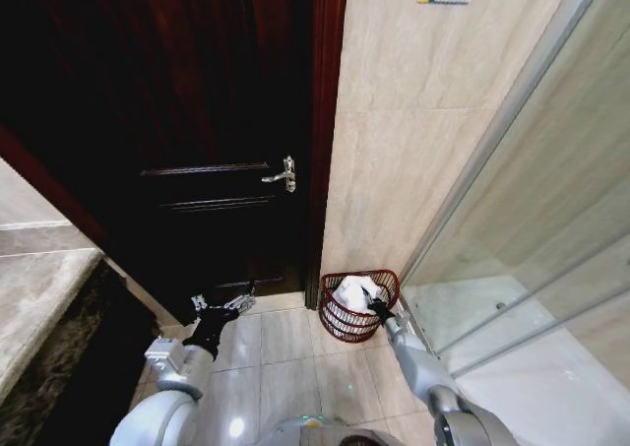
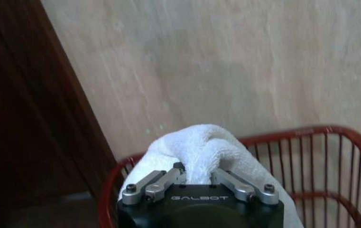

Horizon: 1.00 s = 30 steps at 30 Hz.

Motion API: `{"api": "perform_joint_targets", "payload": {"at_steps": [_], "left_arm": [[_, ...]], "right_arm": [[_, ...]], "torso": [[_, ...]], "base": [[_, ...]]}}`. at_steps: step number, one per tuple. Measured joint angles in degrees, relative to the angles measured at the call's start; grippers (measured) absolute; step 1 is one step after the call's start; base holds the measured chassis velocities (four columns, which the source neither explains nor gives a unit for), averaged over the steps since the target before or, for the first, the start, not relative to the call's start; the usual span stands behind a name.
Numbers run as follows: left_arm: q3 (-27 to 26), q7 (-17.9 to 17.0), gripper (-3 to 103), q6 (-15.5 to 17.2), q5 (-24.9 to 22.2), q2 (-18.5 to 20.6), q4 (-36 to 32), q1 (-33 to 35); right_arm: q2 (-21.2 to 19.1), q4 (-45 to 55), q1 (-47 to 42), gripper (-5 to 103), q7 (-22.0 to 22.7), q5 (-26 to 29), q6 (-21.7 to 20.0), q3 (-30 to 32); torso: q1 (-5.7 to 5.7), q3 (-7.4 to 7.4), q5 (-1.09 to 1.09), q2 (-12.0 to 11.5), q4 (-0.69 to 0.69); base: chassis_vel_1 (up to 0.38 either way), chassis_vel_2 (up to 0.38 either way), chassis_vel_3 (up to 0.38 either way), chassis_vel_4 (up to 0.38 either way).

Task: Discard the used towel into the hamper.

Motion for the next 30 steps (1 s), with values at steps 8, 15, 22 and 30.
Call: {"api": "perform_joint_targets", "payload": {"at_steps": [8, 15, 22, 30], "left_arm": [[0.00, 0.00, 100, 0.00, 0.00, 0.00, 0.00, 0.00], [0.00, 0.00, 100, 0.00, 0.00, 0.00, 0.00, 0.00], [0.00, 0.00, 100, 0.00, 0.00, 0.00, 0.00, 0.00], [0.00, 0.00, 100, 0.00, 0.00, 0.00, 0.00, 0.01]], "right_arm": [[1.22, -1.18, 0.54, 10, 3.02, -4.34, -4.82, 1.99], [0.95, -0.09, 0.04, 15, 3.69, -4.55, -5.64, 1.17], [0.28, -0.08, 1.27, 41, 5.99, -5.32, -6.19, 0.37], [0.73, -0.72, 2.92, 69, 15.50, -14.10, -1.63, 0.01]], "torso": [[0.00, 0.00, -0.01, 0.00, 0.00], [0.00, 0.00, 0.00, 0.00, 0.00], [0.00, 0.00, 0.00, 0.00, 0.01], [0.00, 0.00, -0.01, 0.00, 0.00]], "base": [[0.000, 0.000, 0.000, 0.000], [0.000, 0.000, 0.000, 0.000], [0.000, 0.000, 0.000, 0.000], [0.000, 0.000, 0.000, 0.000]]}}
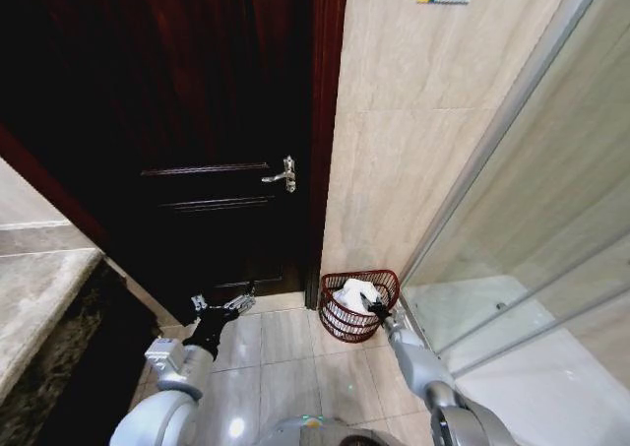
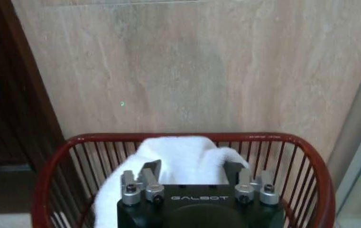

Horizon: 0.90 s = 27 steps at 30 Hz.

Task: Discard the used towel into the hamper.

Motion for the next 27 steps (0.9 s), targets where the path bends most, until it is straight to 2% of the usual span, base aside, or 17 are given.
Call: {"api": "perform_joint_targets", "payload": {"at_steps": [1, 3, 4, 7, 8, 9, 14, 17, 18, 21, 22, 23, 26, 27], "left_arm": [[0.00, 0.00, 100, 0.00, 0.00, 0.00, 0.00, 0.00], [0.00, 0.00, 100, 0.00, 0.00, 0.00, 0.00, 0.00], [0.00, 0.00, 100, 0.00, 0.00, 0.00, 0.00, 0.00], [0.00, 0.00, 100, 0.00, 0.00, 0.00, 0.00, 0.00], [0.00, 0.00, 100, 0.00, 0.00, 0.00, 0.00, 0.00], [0.00, 0.00, 100, 0.00, 0.00, 0.00, 0.00, 0.00], [0.00, 0.00, 100, 0.00, 0.00, 0.00, 0.00, 0.00], [0.00, 0.00, 100, 0.00, 0.00, 0.00, 0.00, 0.00], [0.00, 0.00, 100, 0.00, 0.00, 0.00, 0.00, 0.00], [0.01, 0.01, 100, 0.00, 0.00, 0.03, 0.00, 0.00], [0.00, 0.00, 100, 0.00, 0.00, 0.02, 0.00, 0.00], [0.00, 0.00, 100, 0.00, 0.00, 0.02, 0.00, 0.00], [0.00, 0.00, 100, 0.00, 0.00, 0.00, 0.00, 0.00], [0.00, 0.00, 100, 0.00, 0.00, 0.00, 0.00, 0.00]], "right_arm": [[0.27, -0.37, 0.38, 69, 0.29, -0.45, -0.20, 0.07], [0.96, -0.48, 0.74, 80, 0.48, -1.03, -1.64, 0.19], [0.96, -0.48, 0.74, 80, 0.48, -1.03, -1.64, 0.19], [1.00, 0.65, 0.15, 95, 0.91, -2.81, -4.15, -0.13], [1.00, 0.65, 0.15, 95, 0.91, -2.81, -4.15, -0.13], [0.69, 1.09, -0.31, 100, 1.03, -2.19, -4.35, -0.52], [-1.06, 5.71, -3.10, 100, 0.86, 2.15, -3.20, -2.60], [-3.32, 16.68, -9.31, 100, 1.08, 6.96, -3.88, -4.94], [-3.32, 16.68, -9.31, 100, 1.08, 6.96, -3.88, -4.94], [-5.80, 31.22, -17.72, 100, 1.98, 12.56, -7.61, -6.58], [-6.48, 36.51, -20.40, 100, 2.47, 13.95, -8.34, -6.57], [-6.48, 36.51, -20.40, 100, 2.47, 13.95, -8.34, -6.57], [-8.23, 50.19, -27.76, 100, 3.33, 17.09, -10.16, -5.44], [-8.23, 50.19, -27.76, 100, 3.33, 17.09, -10.16, -5.44]], "torso": [[0.00, 0.00, 0.00, 0.00, 0.00], [0.00, 0.00, 0.02, 0.00, 0.02], [0.00, 0.00, 0.02, 0.00, 0.02], [0.00, 0.00, 0.01, 0.00, 0.02], [0.00, 0.00, 0.01, 0.00, 0.02], [0.00, 0.00, 0.01, 0.00, 0.01], [0.00, 0.00, 0.00, 0.00, 0.00], [0.00, 0.00, -0.02, 0.00, 0.00], [0.00, 0.00, -0.02, 0.00, 0.00], [0.00, 0.00, 0.05, 0.00, -0.01], [-0.01, -0.01, -0.01, 0.00, -0.02], [-0.01, -0.01, -0.01, 0.00, -0.02], [0.00, -0.01, 0.00, 0.00, 0.02], [0.00, -0.01, 0.00, 0.00, 0.02]], "base": [[0.000, 0.000, 0.000, 0.000], [0.000, 0.000, 0.000, 0.000], [0.000, 0.000, 0.000, 0.000], [0.000, 0.000, 0.000, 0.000], [0.000, 0.000, 0.000, 0.000], [0.000, 0.000, 0.000, 0.000], [0.000, 0.000, 0.000, 0.000], [0.000, 0.000, 0.000, 0.000], [0.000, 0.000, 0.000, 0.000], [0.000, 0.000, 0.000, 0.000], [0.000, 0.000, 0.000, 0.000], [0.000, 0.000, 0.000, 0.000], [0.000, 0.000, 0.000, 0.000], [0.000, 0.000, 0.000, 0.000]]}}
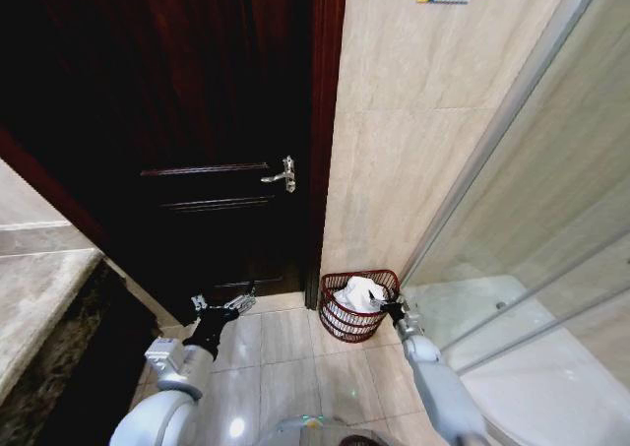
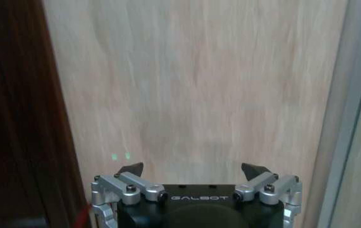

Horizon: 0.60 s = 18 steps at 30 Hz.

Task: Discard the used towel into the hamper.

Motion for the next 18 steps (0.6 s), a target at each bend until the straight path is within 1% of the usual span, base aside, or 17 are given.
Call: {"api": "perform_joint_targets", "payload": {"at_steps": [2, 3, 4, 6, 7, 8, 9, 10, 11, 12, 13, 14, 15, 16, 18], "left_arm": [[0.00, 0.00, 100, 0.00, 0.00, 0.01, 0.00, 0.00], [0.00, 0.00, 100, 0.00, 0.00, 0.01, 0.00, 0.00], [0.00, 0.00, 100, 0.00, 0.00, 0.00, 0.00, 0.00], [0.00, 0.00, 100, 0.00, 0.00, 0.02, 0.00, 0.00], [0.00, 0.00, 100, 0.00, 0.00, 0.00, 0.00, 0.00], [0.00, 0.00, 100, 0.00, 0.00, 0.00, 0.00, 0.00], [0.00, 0.00, 100, 0.00, 0.00, 0.00, 0.00, 0.00], [0.00, 0.00, 100, 0.00, 0.00, 0.00, 0.00, 0.00], [0.00, 0.00, 100, -0.01, 0.00, 0.01, 0.00, 0.00], [0.00, 0.00, 100, -0.01, 0.00, 0.01, 0.00, 0.00], [0.00, -0.01, 100, 0.00, 0.00, 0.01, 0.00, 0.00], [0.00, 0.00, 100, 0.00, 0.00, 0.01, 0.00, 0.00], [0.00, 0.00, 100, 0.00, 0.00, 0.01, 0.00, 0.00], [0.00, 0.00, 100, 0.00, 0.00, 0.01, 0.00, 0.00], [0.00, 0.00, 100, 0.00, 0.00, 0.00, 0.00, 0.00]], "right_arm": [[-0.88, 8.94, -6.05, 100, 0.45, 1.58, -0.86, 1.87], [-0.88, 8.94, -6.05, 100, 0.45, 1.58, -0.86, 1.87], [-0.94, 12.77, -8.55, 100, 0.52, 1.98, -0.98, 3.03], [-0.87, 19.92, -13.27, 100, 0.53, 2.88, -1.07, 5.80], [-0.78, 23.10, -15.38, 100, 0.53, 3.74, -1.20, 6.95], [-0.78, 23.10, -15.38, 100, 0.53, 3.74, -1.20, 6.95], [-0.58, 28.32, -18.81, 100, 0.50, 5.86, -1.62, 9.20], [-0.24, 32.59, -21.54, 100, 0.54, 7.76, -1.83, 11.43], [0.11, 36.31, -23.93, 100, 0.56, 9.26, -1.96, 13.38], [0.11, 36.31, -23.93, 100, 0.56, 9.26, -1.96, 13.38], [0.71, 41.27, -27.48, 100, 0.58, 11.17, -2.00, 16.01], [1.13, 43.96, -29.50, 100, 0.72, 12.12, -2.00, 17.34], [1.74, 47.78, -32.39, 100, 1.34, 13.33, -2.00, 18.67], [1.74, 47.78, -32.39, 100, 1.34, 13.33, -2.00, 18.67], [3.02, 55.10, -36.97, 100, 2.89, 14.59, -1.87, 20.12]], "torso": [[0.00, 0.00, 0.01, 0.00, -0.03], [0.00, 0.00, 0.01, 0.00, -0.03], [0.00, 0.00, 0.03, 0.00, -0.02], [0.00, 0.00, -0.02, 0.00, -0.03], [0.00, 0.00, 0.00, 0.00, -0.02], [0.00, 0.00, 0.00, 0.00, -0.02], [0.00, 0.00, 0.02, 0.00, -0.01], [0.00, 0.00, 0.00, 0.00, -0.03], [0.00, 0.00, 0.00, 0.00, -0.01], [0.00, 0.00, 0.00, 0.00, -0.01], [0.00, 0.00, 0.01, 0.00, 0.00], [0.00, 0.00, -0.02, 0.00, -0.03], [0.00, 0.00, 0.00, 0.00, -0.04], [0.00, 0.00, 0.00, 0.00, -0.04], [-0.01, 0.00, 0.00, 0.00, -0.02]], "base": [[0.000, 0.000, 0.000, 0.000], [0.000, 0.000, 0.000, 0.000], [0.000, 0.000, 0.000, 0.000], [0.000, 0.000, 0.000, 0.000], [0.000, 0.000, 0.000, 0.000], [0.000, 0.000, 0.000, 0.000], [0.000, 0.000, 0.000, 0.000], [0.000, 0.000, 0.000, 0.000], [0.000, 0.000, 0.000, 0.000], [0.000, 0.000, 0.000, 0.000], [0.000, 0.000, 0.000, 0.000], [0.000, 0.000, 0.000, 0.000], [0.000, 0.000, 0.000, 0.000], [0.000, 0.000, 0.000, 0.000], [0.000, 0.000, 0.000, 0.000]]}}
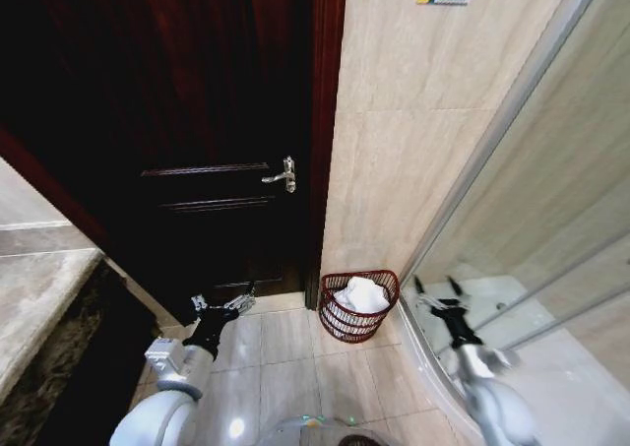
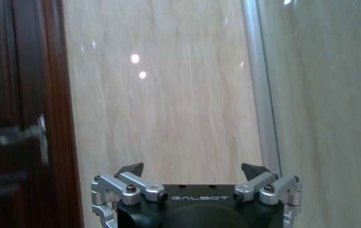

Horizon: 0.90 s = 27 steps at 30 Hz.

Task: Discard the used towel into the hamper.

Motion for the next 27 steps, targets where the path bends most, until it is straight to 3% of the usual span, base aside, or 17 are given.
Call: {"api": "perform_joint_targets", "payload": {"at_steps": [6, 10, 16, 27], "left_arm": [[0.00, 0.00, 100, 0.00, 0.00, 0.00, 0.00, 0.00], [0.00, 0.00, 100, 0.00, 0.00, 0.00, 0.00, 0.00], [0.00, 0.00, 100, 0.00, 0.00, 0.00, 0.00, 0.00], [0.00, 0.00, 100, 0.00, 0.00, 0.00, 0.00, 0.00]], "right_arm": [[3.83, 9.34, -5.07, 100, 2.12, -1.32, 2.10, 0.73], [7.61, 12.67, -6.12, 100, 3.53, -7.65, 5.97, -0.80], [8.47, 13.77, -7.23, 100, 3.99, -9.35, 7.45, -0.61], [7.50, 12.82, -5.95, 100, 5.73, -7.26, 10.57, 0.89]], "torso": [[0.00, 0.00, -0.01, 0.00, 0.00], [0.00, 0.00, 0.01, 0.00, 0.00], [0.01, 0.01, 0.01, 0.00, 0.00], [0.01, 0.01, 0.01, -0.01, 0.00]], "base": [[0.000, 0.000, 0.000, 0.000], [0.000, 0.000, 0.000, 0.000], [0.000, 0.000, 0.000, 0.000], [0.000, 0.000, 0.000, 0.000]]}}
